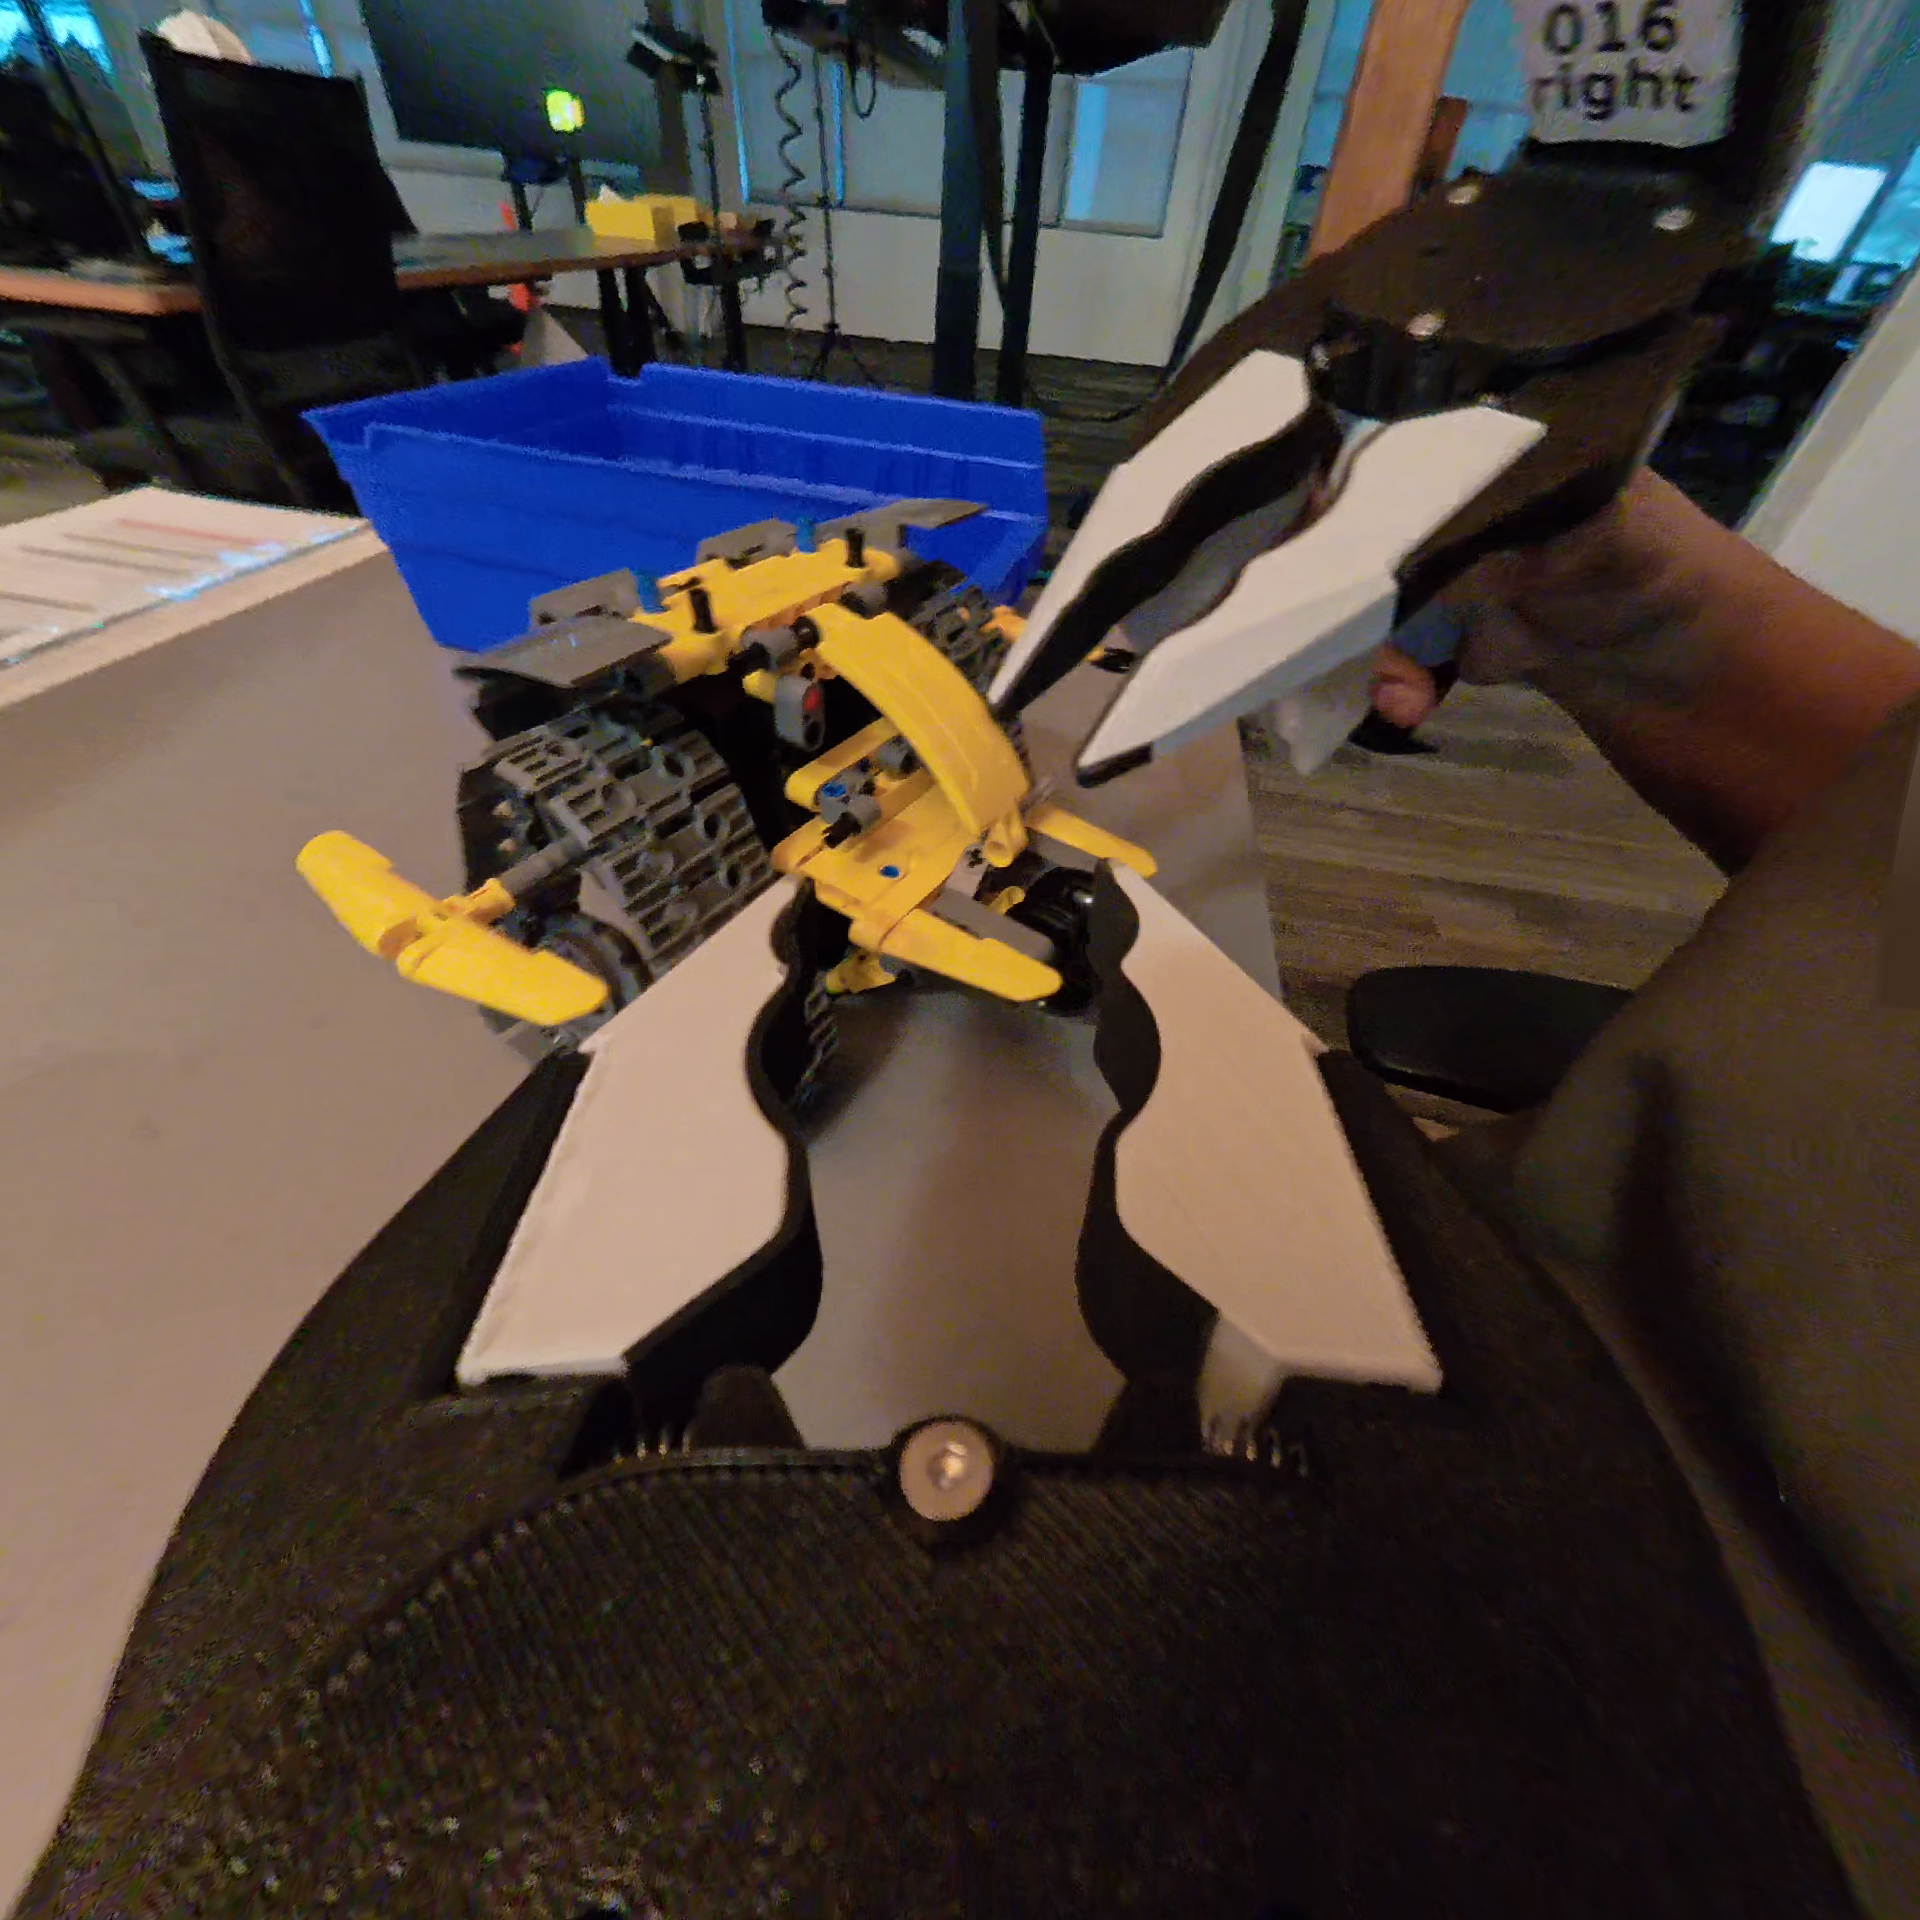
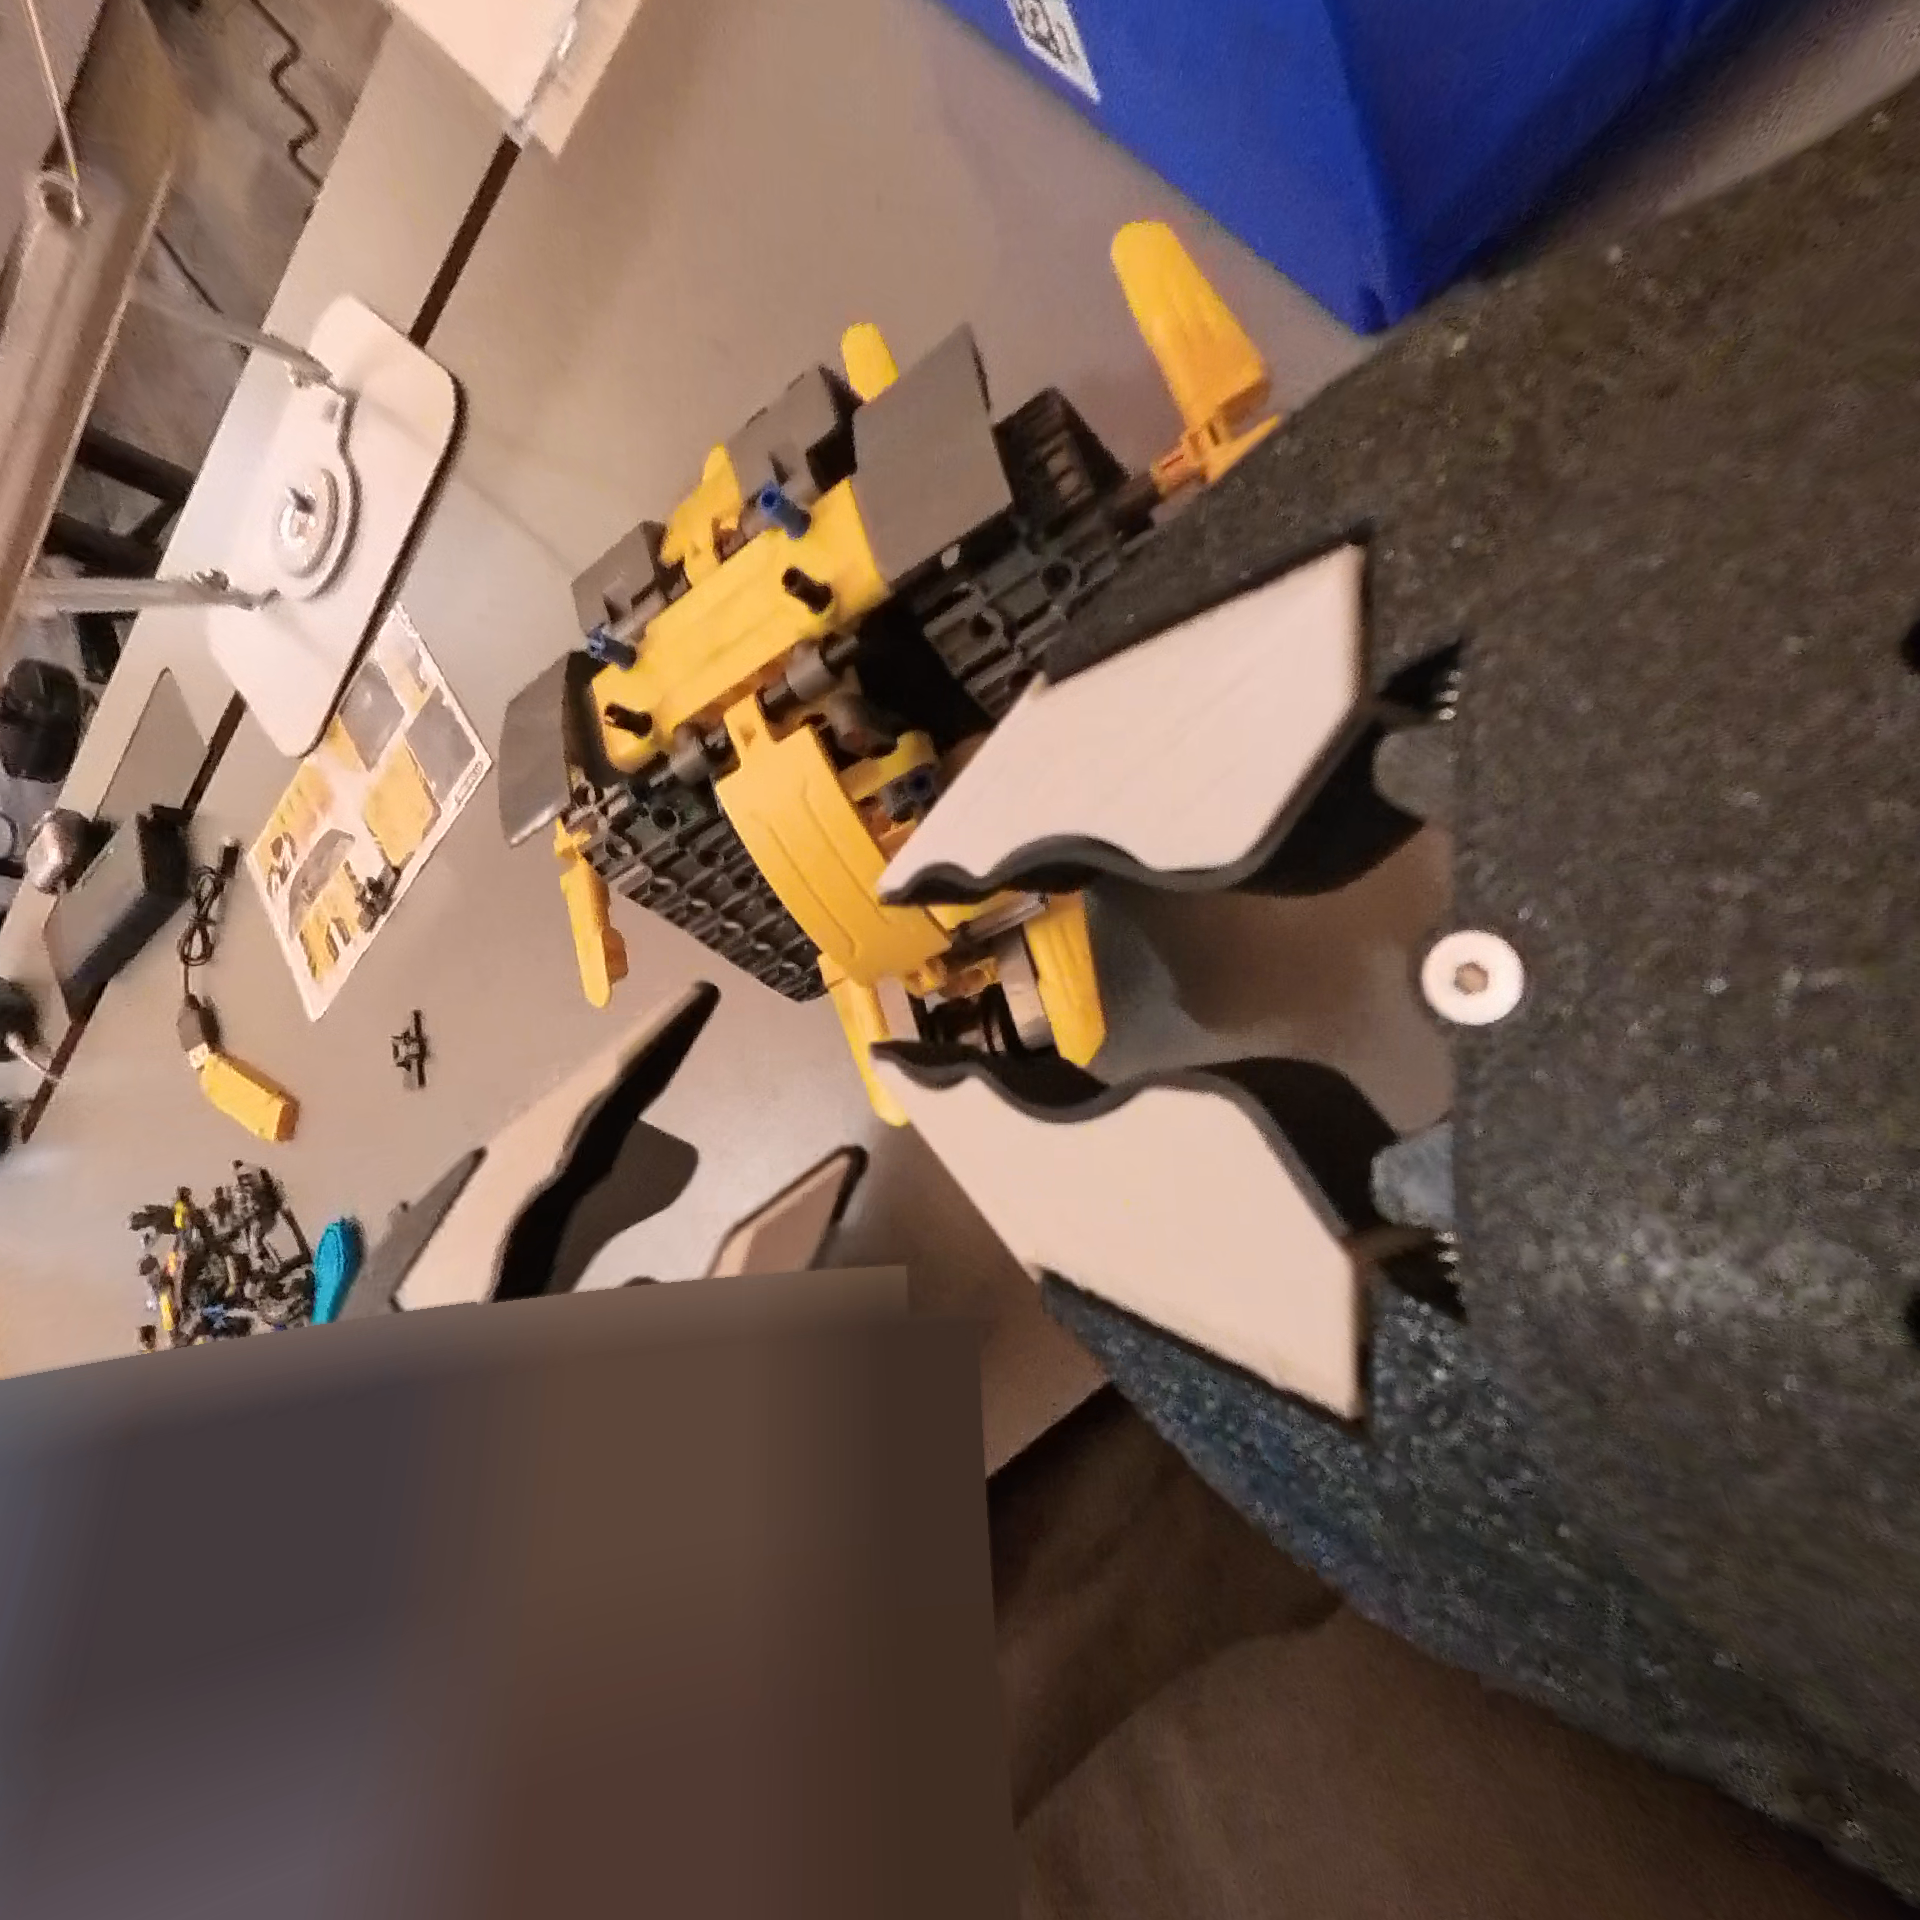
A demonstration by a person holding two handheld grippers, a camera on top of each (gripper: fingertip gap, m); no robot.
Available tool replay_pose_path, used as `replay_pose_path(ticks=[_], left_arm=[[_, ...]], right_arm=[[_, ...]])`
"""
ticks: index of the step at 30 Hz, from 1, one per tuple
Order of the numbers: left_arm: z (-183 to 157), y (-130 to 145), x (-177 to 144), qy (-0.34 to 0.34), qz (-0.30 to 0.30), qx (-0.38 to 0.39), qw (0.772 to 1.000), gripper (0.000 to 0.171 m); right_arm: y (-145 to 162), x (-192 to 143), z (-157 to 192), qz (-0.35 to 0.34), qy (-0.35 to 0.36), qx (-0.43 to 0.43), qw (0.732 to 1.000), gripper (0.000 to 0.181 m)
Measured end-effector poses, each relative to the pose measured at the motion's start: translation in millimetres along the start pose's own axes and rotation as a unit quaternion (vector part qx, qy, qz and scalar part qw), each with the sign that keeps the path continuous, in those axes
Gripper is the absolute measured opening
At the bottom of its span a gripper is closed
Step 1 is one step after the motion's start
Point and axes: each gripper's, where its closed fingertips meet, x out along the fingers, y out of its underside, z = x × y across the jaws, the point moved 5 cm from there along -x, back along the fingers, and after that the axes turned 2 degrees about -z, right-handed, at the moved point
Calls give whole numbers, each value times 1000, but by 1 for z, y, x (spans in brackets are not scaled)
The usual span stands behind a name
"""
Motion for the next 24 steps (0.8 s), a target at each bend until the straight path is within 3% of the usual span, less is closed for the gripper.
replay_pose_path(ticks=[6, 12, 17, 24], left_arm=[[-16, -2, 15, 30, 18, 24, 999, 50], [-31, 4, 37, 71, 58, 12, 996, 66], [-39, -3, 42, 84, 50, 38, 994, 75], [-39, -11, 43, 124, 16, -3, 992, 77]], right_arm=[[11, -6, -6, 30, 28, 5, 999, 33], [18, 2, 0, 17, 3, 40, 999, 40], [18, -9, -5, -8, 2, 46, 999, 42], [20, -1, 0, -21, -20, 59, 998, 43]])
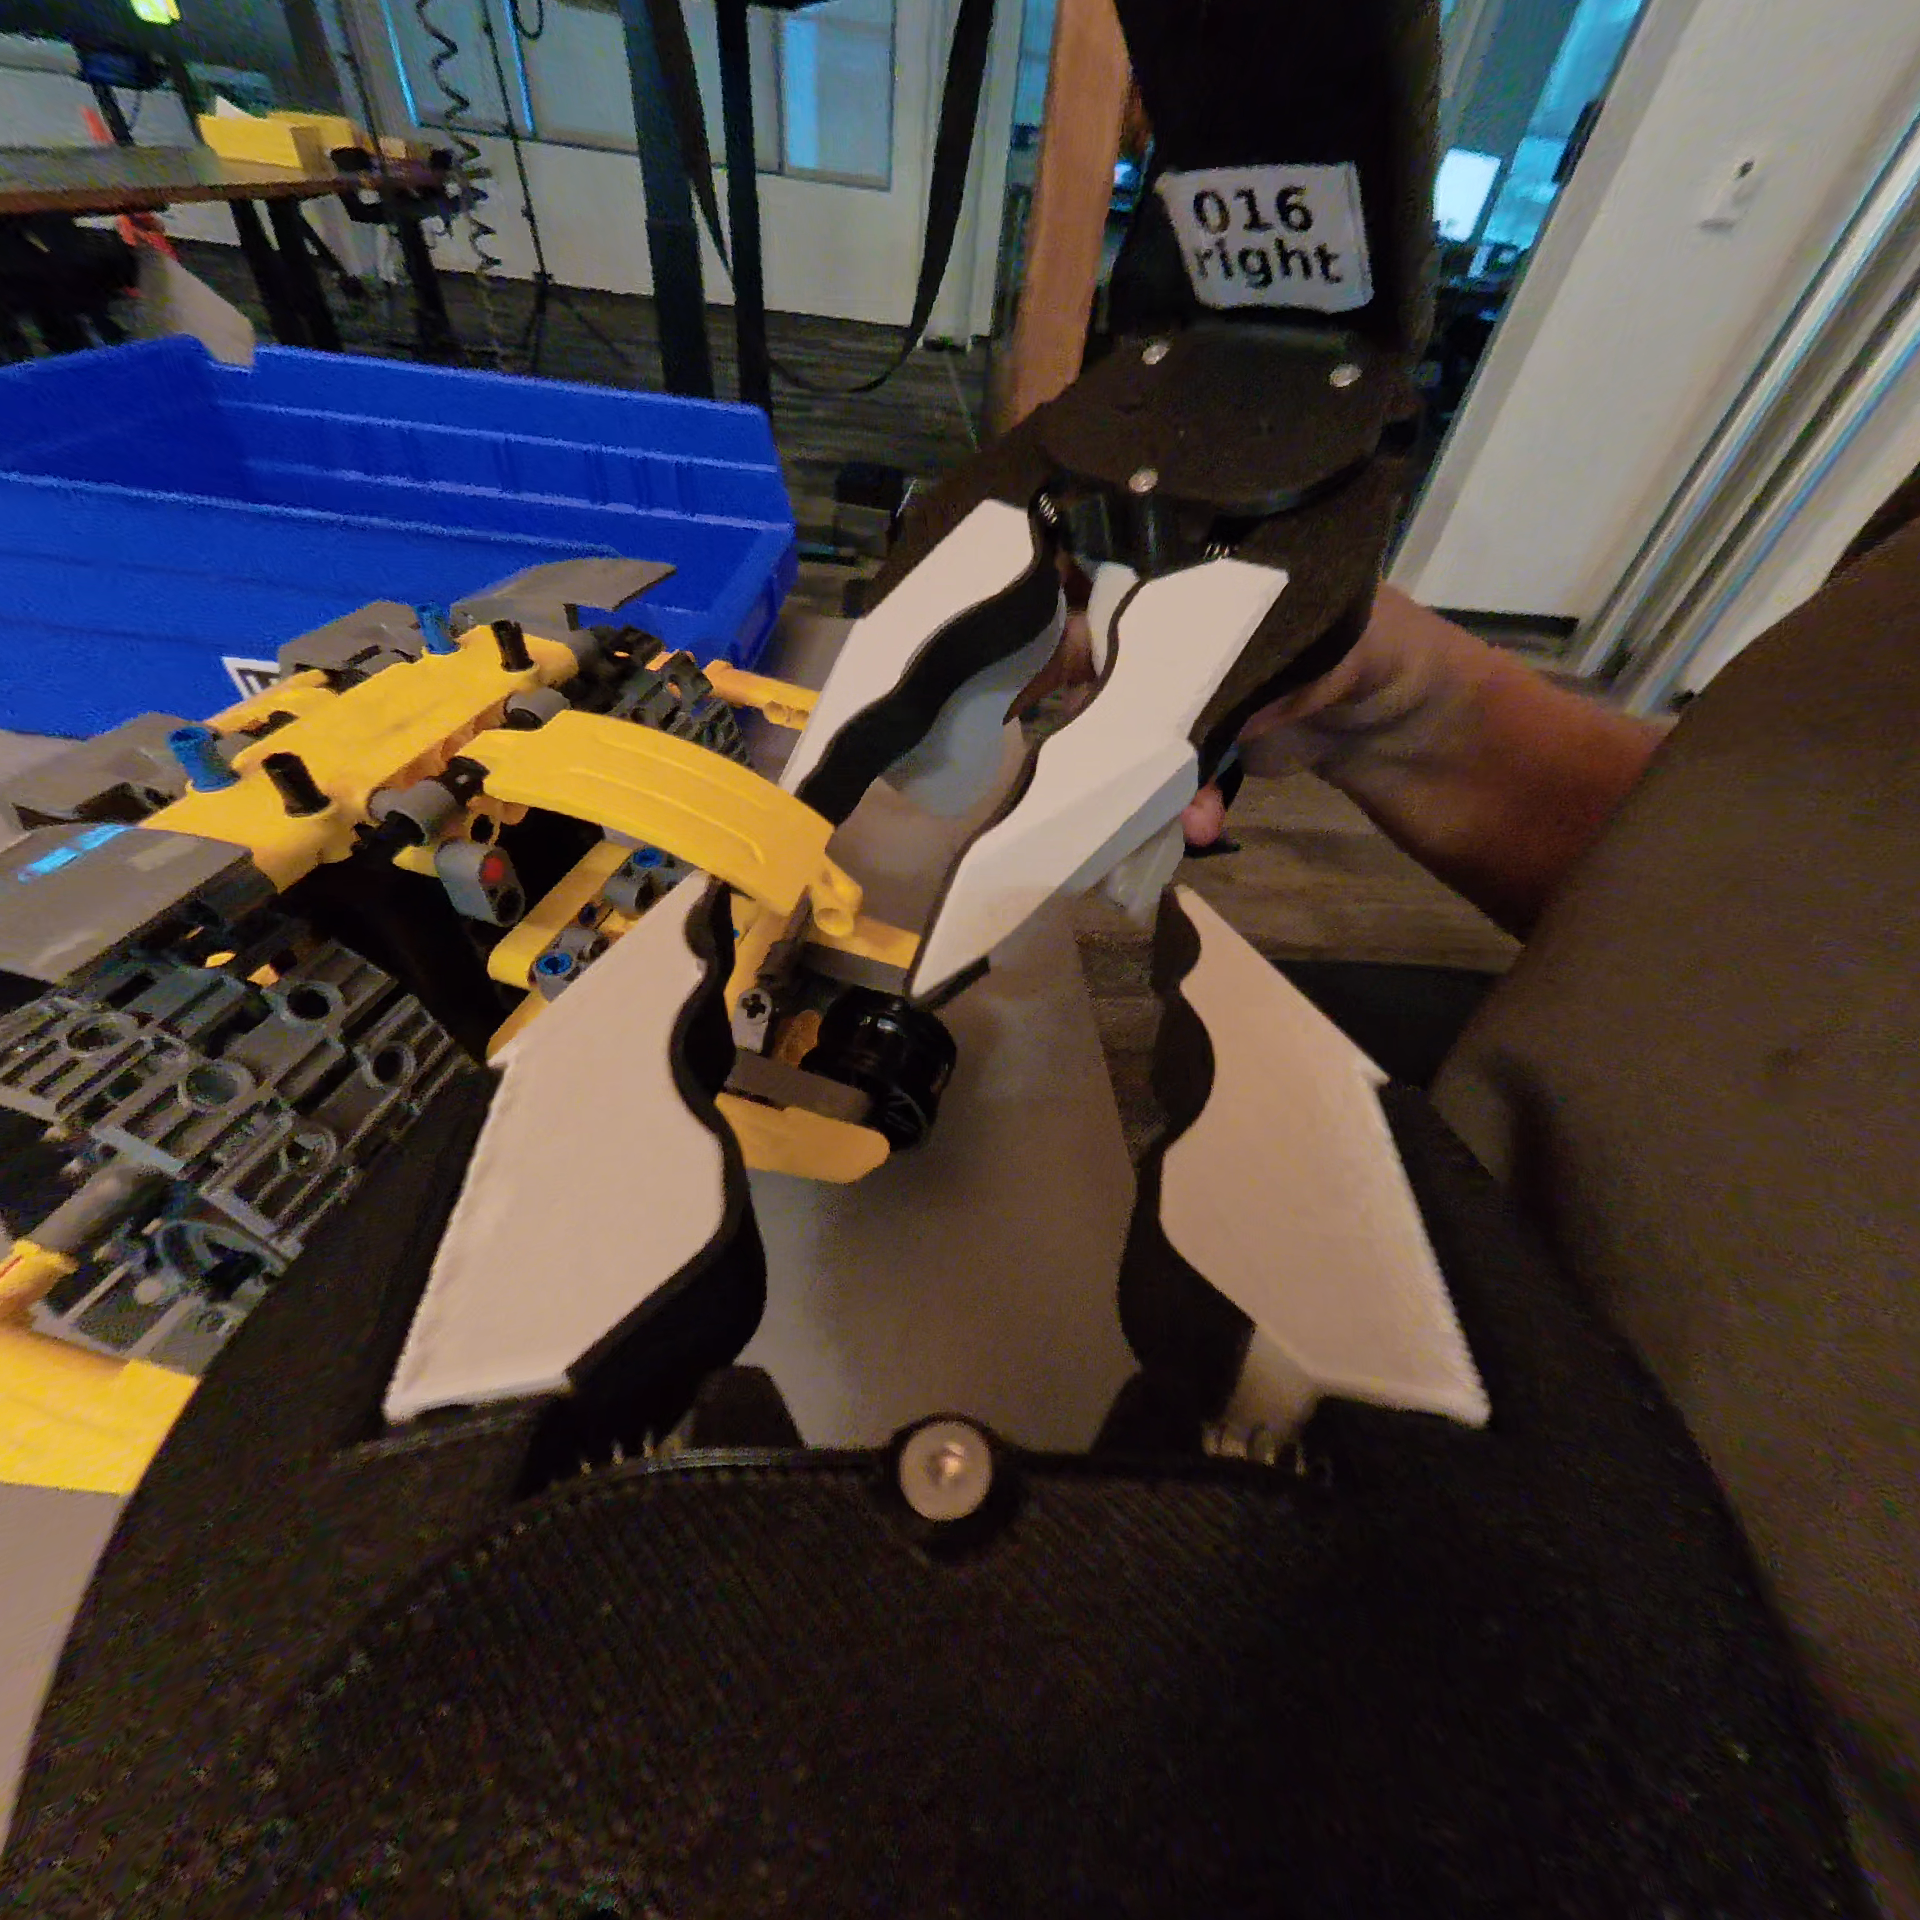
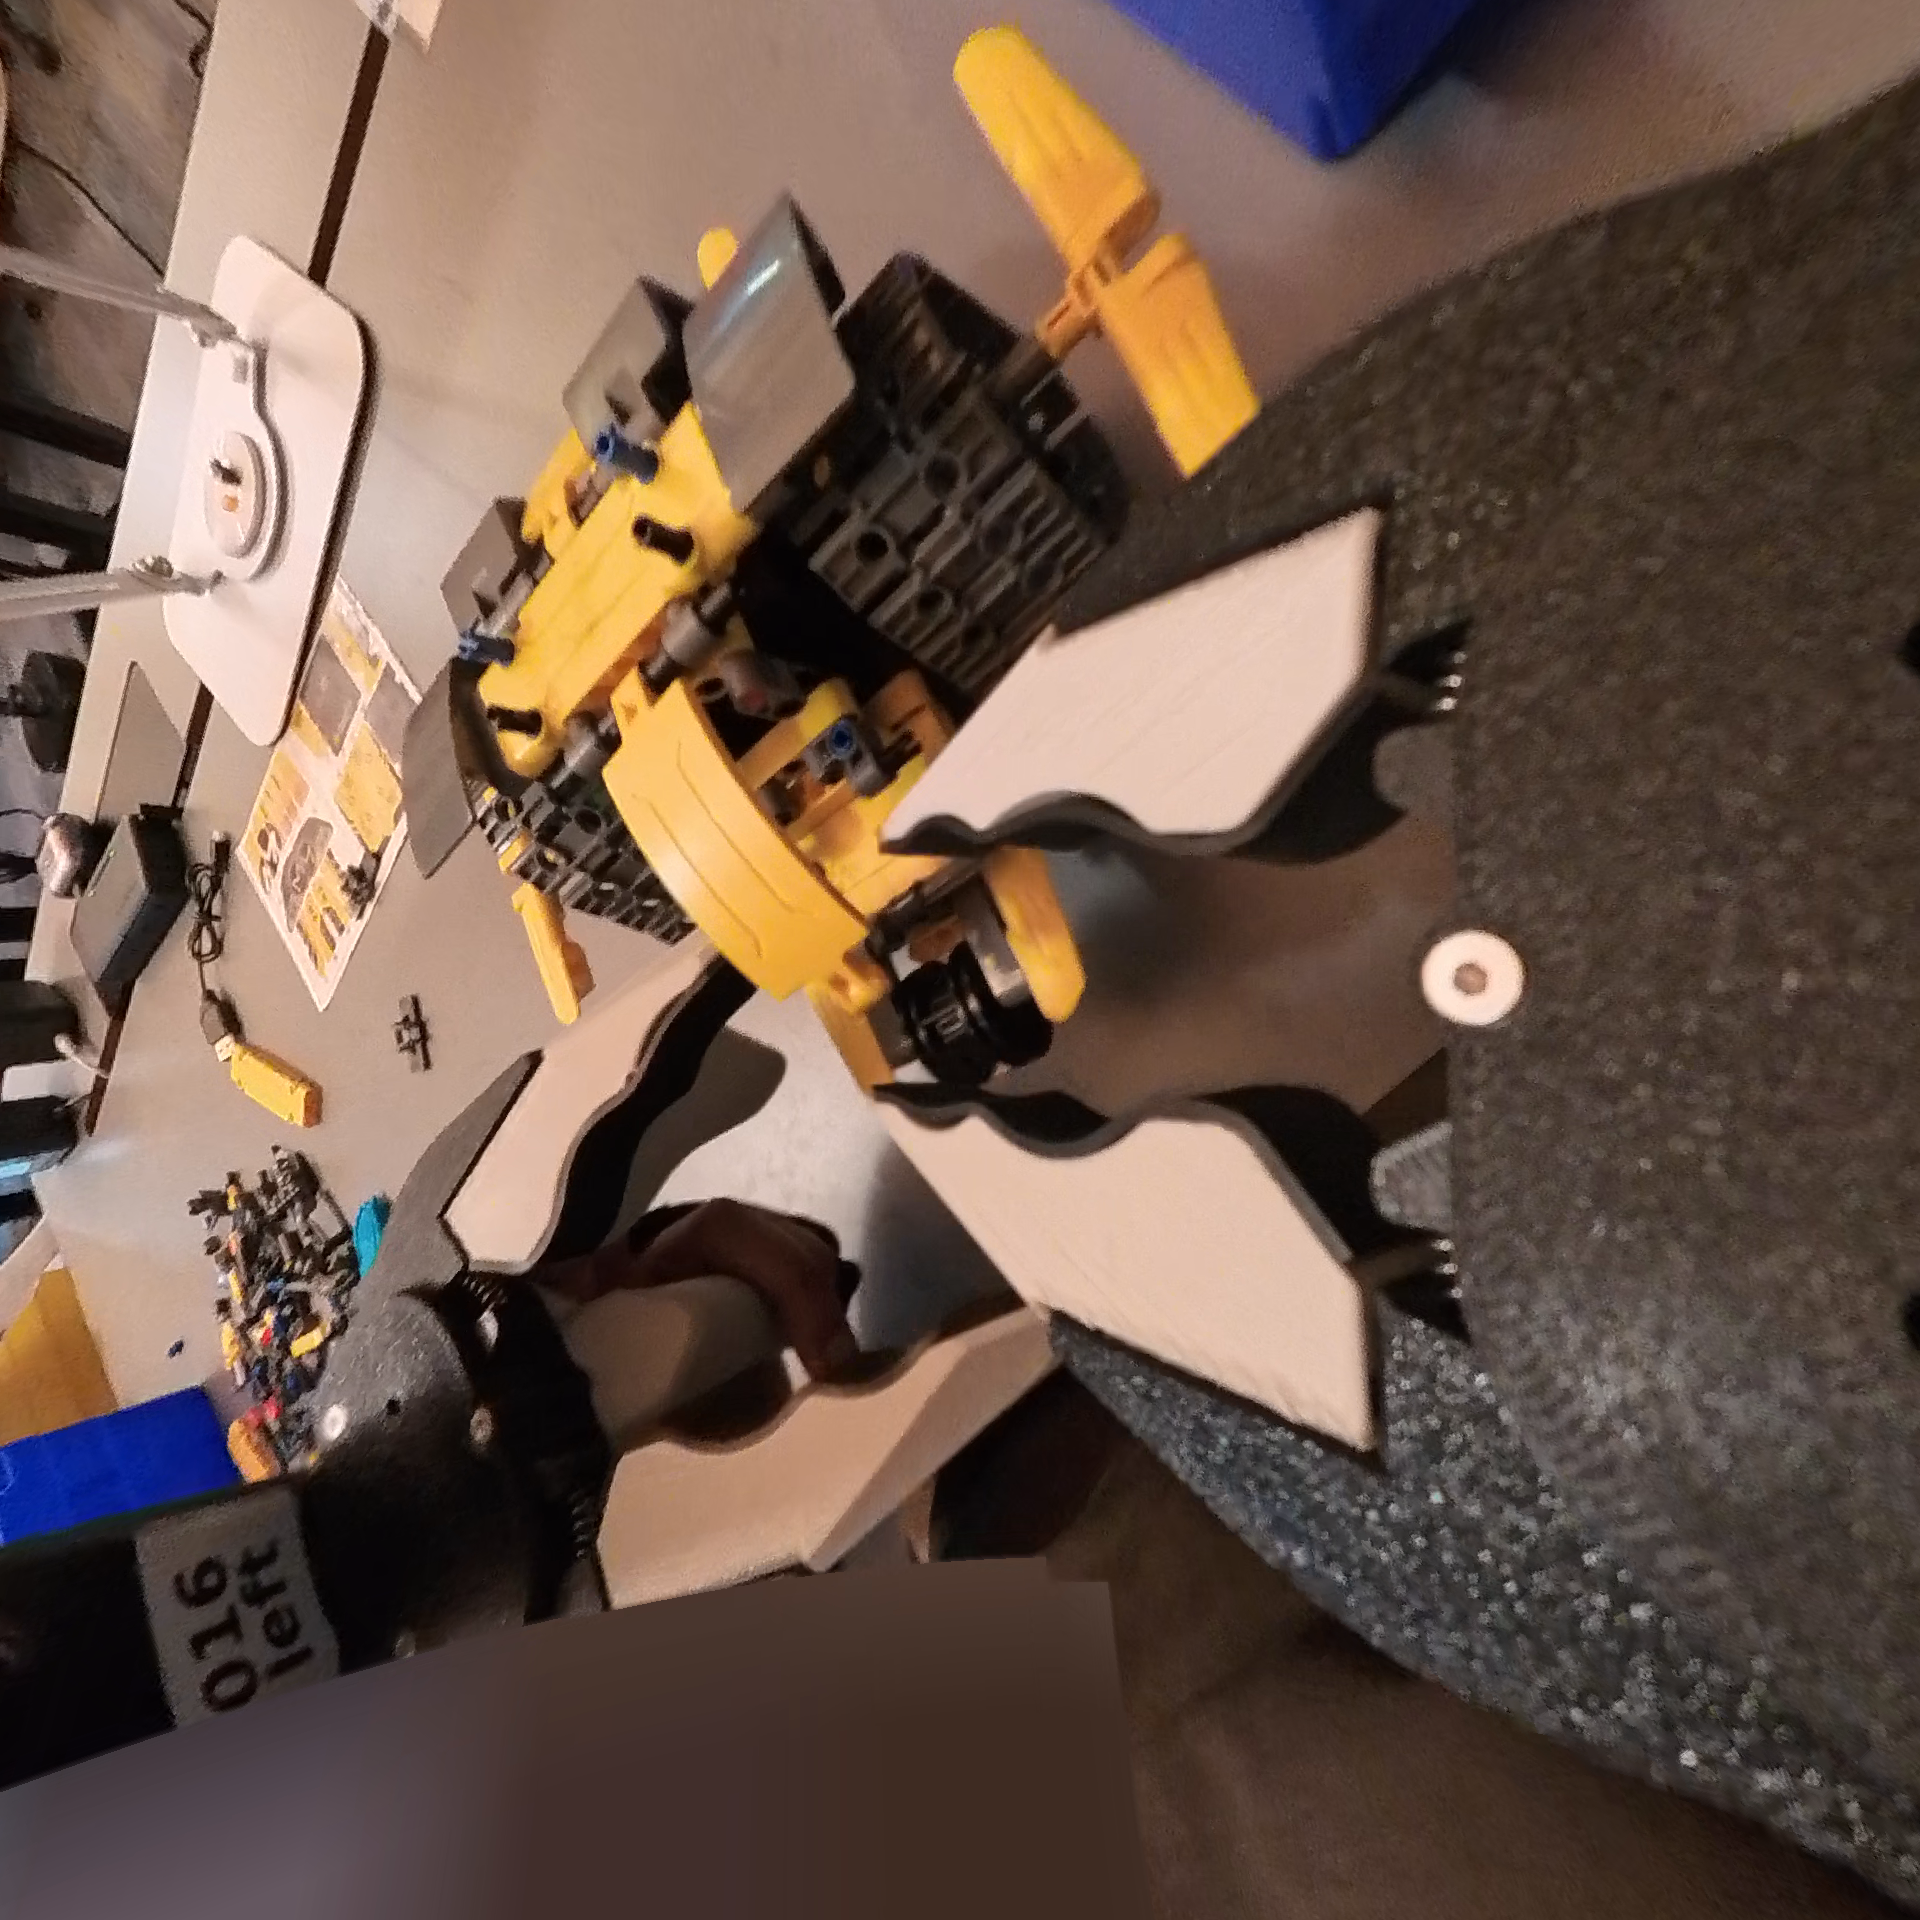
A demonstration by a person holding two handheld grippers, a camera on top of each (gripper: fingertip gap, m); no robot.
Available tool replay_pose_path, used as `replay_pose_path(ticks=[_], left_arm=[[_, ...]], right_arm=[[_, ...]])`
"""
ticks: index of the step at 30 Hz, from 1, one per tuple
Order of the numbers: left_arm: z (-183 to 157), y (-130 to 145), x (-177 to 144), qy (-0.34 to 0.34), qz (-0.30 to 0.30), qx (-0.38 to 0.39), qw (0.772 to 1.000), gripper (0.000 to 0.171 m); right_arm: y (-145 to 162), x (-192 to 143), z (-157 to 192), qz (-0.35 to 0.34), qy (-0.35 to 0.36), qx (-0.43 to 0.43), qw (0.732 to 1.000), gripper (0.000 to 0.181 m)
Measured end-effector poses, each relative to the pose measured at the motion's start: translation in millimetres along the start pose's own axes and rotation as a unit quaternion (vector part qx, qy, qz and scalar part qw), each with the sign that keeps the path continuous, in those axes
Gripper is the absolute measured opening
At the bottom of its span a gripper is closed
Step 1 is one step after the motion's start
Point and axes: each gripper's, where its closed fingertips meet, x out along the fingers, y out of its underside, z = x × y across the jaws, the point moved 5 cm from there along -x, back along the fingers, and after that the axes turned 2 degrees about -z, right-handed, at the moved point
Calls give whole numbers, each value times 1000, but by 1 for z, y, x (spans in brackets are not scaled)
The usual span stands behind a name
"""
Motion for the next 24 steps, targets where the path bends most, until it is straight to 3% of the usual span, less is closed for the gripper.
replay_pose_path(ticks=[4, 8, 13, 18, 24], left_arm=[[-3, -6, -2, 15, -22, 3, 1000, 80], [6, -6, -11, -27, -28, 12, 999, 74], [25, 4, -16, -108, 42, 27, 993, 39], [27, 9, -6, -93, 111, 64, 987, 18], [32, 13, 0, -80, 163, 106, 978, 12]], right_arm=[[-10, 4, 4, -37, -32, 31, 998, 34], [-24, -2, -1, -86, -52, 66, 993, 30], [-34, -10, -8, -123, -54, 82, 988, 32], [-41, -6, -6, -117, -32, 45, 992, 33], [-39, 0, -10, -68, 18, -25, 997, 29]])
